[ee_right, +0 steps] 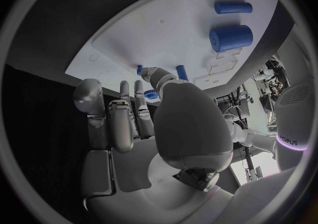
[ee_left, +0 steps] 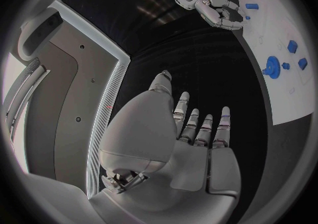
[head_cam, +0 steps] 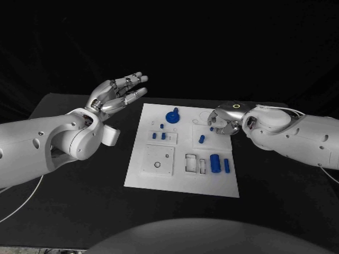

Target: Assemble the parts on the task board

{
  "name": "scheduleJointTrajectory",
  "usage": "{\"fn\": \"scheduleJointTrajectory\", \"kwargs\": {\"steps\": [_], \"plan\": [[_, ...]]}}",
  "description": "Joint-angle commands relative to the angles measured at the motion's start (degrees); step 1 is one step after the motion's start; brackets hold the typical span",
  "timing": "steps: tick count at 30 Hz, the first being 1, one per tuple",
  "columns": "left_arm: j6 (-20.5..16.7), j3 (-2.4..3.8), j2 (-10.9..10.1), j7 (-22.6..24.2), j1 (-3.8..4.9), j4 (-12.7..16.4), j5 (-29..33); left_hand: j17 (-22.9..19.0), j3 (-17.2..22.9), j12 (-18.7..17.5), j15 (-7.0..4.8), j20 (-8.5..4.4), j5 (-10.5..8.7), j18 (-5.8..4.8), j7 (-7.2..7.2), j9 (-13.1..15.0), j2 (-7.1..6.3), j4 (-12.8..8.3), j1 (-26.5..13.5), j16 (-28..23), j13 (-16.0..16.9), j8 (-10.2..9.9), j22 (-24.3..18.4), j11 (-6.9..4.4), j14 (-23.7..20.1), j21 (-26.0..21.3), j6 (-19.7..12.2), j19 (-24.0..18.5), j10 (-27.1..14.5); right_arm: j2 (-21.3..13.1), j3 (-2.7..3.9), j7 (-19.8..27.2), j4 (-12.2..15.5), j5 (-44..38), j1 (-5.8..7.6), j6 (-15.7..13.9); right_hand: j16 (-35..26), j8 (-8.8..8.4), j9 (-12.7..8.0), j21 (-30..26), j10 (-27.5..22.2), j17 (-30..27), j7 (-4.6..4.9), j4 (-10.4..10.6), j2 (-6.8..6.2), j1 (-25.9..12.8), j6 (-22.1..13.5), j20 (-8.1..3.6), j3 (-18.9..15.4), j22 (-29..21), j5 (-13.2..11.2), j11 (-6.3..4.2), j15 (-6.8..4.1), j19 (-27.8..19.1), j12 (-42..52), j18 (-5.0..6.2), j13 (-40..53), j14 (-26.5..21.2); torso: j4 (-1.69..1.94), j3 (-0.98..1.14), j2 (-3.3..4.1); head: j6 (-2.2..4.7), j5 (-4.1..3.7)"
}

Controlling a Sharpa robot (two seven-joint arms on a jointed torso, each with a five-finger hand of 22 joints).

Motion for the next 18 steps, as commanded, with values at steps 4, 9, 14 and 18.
{"fn": "scheduleJointTrajectory", "kwargs": {"steps": [4,9,14,18], "plan": [[1.1,0.05,0.2,0.3,0.01,0.0,-1.0,0.2,-0.7,0.7,0.51,-0.04,0.48,0.49,0.31,0.1,-0.09,0.0,1.0,0.6,0.1,0.3,-0.2,0.27,0.6,0.4,0.2,0.5,-0.1,0.2,0.01,-0.1,-0.4,-0.7,-0.31,1.5,0.0,0.55,0.9,0.2,0.0,3.1,0.19,-0.6,0.71,-0.2,0.5,0.03,-0.3,6.6,-0.3,0.05,-0.07,-0.2,0.8,0.71,0.3,-0.4,-0.03,-0.05,0.0,0.0,-0.44],[0.9,0.06,0.2,0.3,0.01,0.0,-1.3,0.2,-0.9,1.0,0.74,-0.05,0.57,0.43,0.36,0.1,-0.04,0.0,1.2,0.9,0.1,0.4,0.3,0.32,1.0,0.5,0.2,0.9,-0.1,0.3,0.01,0.0,-0.5,-0.5,-0.43,1.8,0.0,0.94,1.8,0.4,0.6,3.1,0.2,-1.1,0.99,-0.1,0.5,0.01,-0.4,6.7,-0.6,-0.09,-0.12,-0.1,1.4,0.67,0.7,-0.3,-0.16,-0.08,-0.03,0.0,-0.22],[0.6,0.06,0.0,0.1,0.01,0.1,-1.3,0.3,-1.3,1.6,1.2,0.05,0.67,0.18,0.48,0.1,0.16,0.1,1.6,1.6,0.1,0.4,1.6,0.47,1.6,1.0,0.4,2.4,0.0,0.7,0.01,0.3,-0.9,-0.3,-0.58,1.5,0.1,1.39,2.8,0.5,1.1,3.1,0.35,-1.5,1.37,0.0,0.6,-0.05,-0.4,6.7,-0.9,-0.22,-0.22,0.0,2.2,0.66,1.1,-0.3,-0.19,-0.09,-0.02,0.0,-0.38],[0.5,0.05,0.0,-0.1,0.01,0.2,-1.3,0.4,-1.7,2.2,1.49,0.07,0.83,-0.24,0.63,0.1,0.34,0.0,2.0,2.2,0.1,0.4,2.9,0.64,2.2,1.6,0.5,3.9,0.1,1.1,0.01,0.5,-1.0,-0.2,-0.82,1.4,0.1,1.53,3.7,0.6,1.5,3.1,0.3,-2.0,1.55,0.1,0.2,-0.13,-0.5,6.7,-1.5,-0.41,-0.34,0.0,3.0,0.65,1.6,-0.3,-0.17,-0.09,0.05,0.0,-0.25]]}}
